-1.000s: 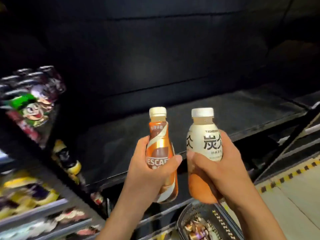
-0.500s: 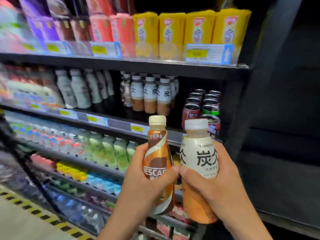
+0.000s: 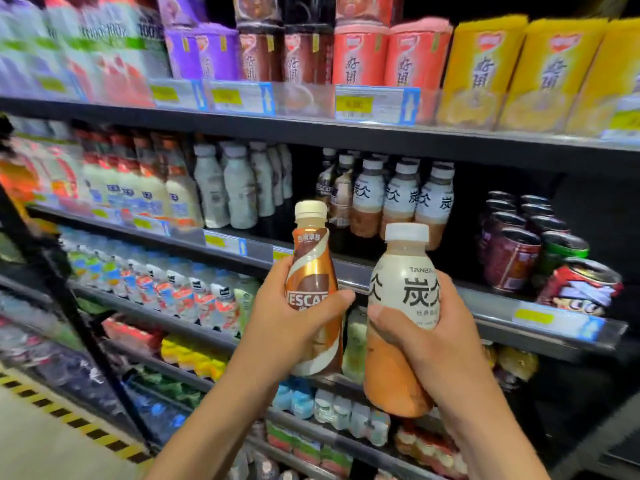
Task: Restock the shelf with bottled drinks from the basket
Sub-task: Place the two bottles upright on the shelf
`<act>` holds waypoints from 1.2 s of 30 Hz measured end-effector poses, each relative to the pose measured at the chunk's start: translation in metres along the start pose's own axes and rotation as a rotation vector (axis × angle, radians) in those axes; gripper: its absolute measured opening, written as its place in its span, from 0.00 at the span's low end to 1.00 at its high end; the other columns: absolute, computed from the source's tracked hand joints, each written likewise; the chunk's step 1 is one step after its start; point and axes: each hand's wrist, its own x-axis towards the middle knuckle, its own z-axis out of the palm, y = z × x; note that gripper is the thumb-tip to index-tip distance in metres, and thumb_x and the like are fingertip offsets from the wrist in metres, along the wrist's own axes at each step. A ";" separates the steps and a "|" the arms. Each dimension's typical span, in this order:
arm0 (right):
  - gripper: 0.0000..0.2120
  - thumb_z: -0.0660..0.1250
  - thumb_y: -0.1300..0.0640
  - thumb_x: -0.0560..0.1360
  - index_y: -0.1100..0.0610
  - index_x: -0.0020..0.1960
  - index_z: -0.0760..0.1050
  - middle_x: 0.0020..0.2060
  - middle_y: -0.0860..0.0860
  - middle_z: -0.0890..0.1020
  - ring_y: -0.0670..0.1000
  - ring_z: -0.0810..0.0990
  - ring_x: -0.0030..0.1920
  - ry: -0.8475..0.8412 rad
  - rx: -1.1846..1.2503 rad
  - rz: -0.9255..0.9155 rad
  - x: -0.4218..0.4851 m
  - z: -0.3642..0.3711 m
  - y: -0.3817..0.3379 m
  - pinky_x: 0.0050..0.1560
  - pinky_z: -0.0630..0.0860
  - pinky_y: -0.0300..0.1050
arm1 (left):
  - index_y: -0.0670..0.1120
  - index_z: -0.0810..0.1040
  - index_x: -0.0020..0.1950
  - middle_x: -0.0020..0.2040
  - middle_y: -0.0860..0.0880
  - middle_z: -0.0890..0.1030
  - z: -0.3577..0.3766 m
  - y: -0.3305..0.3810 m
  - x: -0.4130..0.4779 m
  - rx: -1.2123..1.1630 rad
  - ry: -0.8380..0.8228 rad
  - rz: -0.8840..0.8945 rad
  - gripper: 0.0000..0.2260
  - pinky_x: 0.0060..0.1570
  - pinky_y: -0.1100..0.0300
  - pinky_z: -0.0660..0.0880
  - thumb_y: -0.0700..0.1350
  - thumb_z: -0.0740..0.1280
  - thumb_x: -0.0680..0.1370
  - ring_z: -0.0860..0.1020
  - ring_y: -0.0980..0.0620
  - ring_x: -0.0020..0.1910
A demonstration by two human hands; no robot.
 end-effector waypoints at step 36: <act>0.38 0.80 0.52 0.56 0.53 0.64 0.72 0.53 0.48 0.83 0.53 0.81 0.53 0.461 -0.412 0.158 0.239 0.080 0.035 0.60 0.78 0.52 | 0.44 0.67 0.65 0.57 0.43 0.80 -0.016 -0.094 0.362 -0.035 -0.198 -0.051 0.30 0.60 0.42 0.76 0.36 0.77 0.68 0.81 0.45 0.55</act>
